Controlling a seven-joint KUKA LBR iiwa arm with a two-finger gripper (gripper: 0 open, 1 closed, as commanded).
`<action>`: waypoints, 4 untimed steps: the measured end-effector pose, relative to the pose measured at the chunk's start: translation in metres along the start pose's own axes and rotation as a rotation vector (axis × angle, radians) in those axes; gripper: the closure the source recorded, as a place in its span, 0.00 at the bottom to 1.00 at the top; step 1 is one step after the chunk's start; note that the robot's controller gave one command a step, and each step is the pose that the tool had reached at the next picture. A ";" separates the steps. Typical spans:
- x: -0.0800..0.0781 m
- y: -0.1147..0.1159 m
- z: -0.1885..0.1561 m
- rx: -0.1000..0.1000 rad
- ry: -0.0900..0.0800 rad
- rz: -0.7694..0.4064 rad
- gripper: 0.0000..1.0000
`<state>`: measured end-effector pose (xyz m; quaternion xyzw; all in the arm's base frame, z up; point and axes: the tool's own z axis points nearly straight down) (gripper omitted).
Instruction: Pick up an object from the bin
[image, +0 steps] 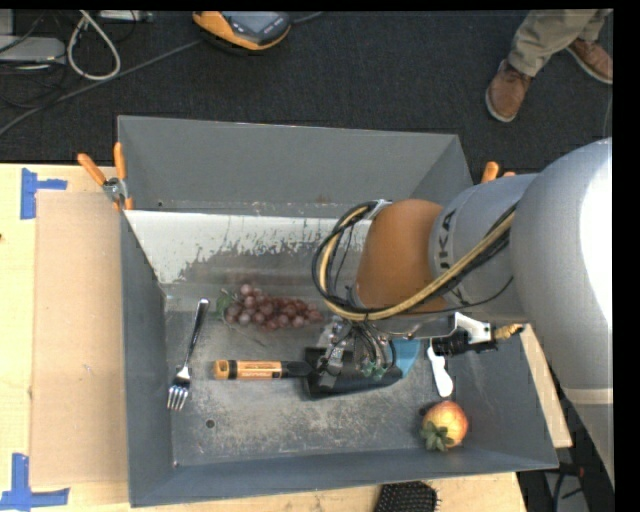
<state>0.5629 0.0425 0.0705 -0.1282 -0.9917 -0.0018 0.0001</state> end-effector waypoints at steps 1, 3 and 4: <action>0.002 -0.001 -0.030 0.002 0.007 -0.001 1.00; 0.002 -0.002 -0.108 0.003 0.010 -0.005 1.00; 0.002 -0.002 -0.126 0.003 0.009 -0.007 1.00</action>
Offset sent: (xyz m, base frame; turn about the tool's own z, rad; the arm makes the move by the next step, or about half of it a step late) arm -0.0026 -0.0001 0.1091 -0.0013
